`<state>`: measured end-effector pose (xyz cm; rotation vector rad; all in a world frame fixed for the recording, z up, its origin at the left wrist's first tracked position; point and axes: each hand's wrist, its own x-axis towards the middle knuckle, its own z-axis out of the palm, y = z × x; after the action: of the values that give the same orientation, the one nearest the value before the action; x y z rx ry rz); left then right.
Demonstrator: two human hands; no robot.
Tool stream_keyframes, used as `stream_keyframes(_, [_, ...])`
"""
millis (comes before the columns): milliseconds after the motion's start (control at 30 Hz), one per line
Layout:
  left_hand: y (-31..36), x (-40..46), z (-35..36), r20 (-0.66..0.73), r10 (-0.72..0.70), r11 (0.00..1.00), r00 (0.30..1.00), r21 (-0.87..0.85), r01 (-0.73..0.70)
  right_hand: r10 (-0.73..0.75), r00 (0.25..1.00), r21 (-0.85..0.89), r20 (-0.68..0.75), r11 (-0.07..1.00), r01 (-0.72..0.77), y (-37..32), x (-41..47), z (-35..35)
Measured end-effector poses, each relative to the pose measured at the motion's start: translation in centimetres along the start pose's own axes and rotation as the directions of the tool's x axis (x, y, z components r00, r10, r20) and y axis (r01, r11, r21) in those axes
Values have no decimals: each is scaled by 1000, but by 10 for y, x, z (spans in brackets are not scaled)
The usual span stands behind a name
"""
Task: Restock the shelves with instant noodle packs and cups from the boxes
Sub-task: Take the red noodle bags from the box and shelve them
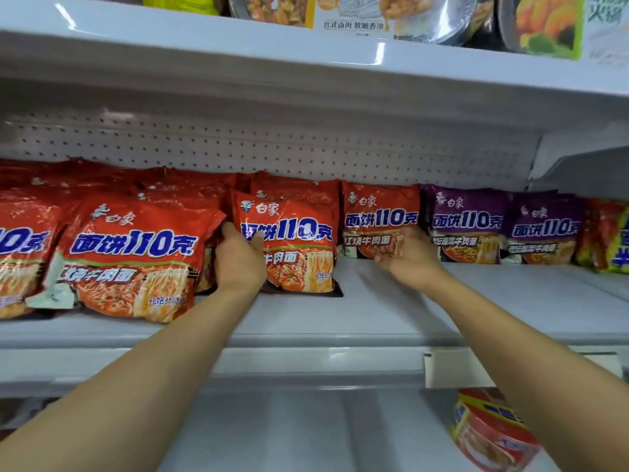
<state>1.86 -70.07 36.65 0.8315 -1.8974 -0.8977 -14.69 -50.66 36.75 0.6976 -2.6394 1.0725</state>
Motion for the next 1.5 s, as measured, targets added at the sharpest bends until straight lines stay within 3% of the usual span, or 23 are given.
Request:
stream_keyframes(300, [-1,0,6,-55,180,959,982,232,-163,6,1000,-4,24,1000,-6,1,-9,-2])
stream_keyframes(533, [12,-18,-1,97,295,848,951,433,-307,-10,1000,0,-9,1000,10,-2,-21,-12])
stream_keyframes(633, [24,-34,-5,176,366,799,914,444,-405,-1,999,-39,-36,999,0,-1,-32,-24])
stream_keyframes(867, [64,-75,12,447,497,727,744,253,-638,72,996,-73,-52,994,-75,11,-82,-63])
stream_keyframes(1100, [105,-148,61,625,571,671,532,19,-741,162,976,-210,-145,959,-190,49,-153,-111])
stream_keyframes(1233, [121,-199,86,679,619,603,395,-90,-793,276,946,-206,-170,929,-308,85,-193,-133])
stream_keyframes(1500, [127,-304,136,739,641,543,209,-244,-804,451,872,-214,-187,848,-485,177,-272,-151])
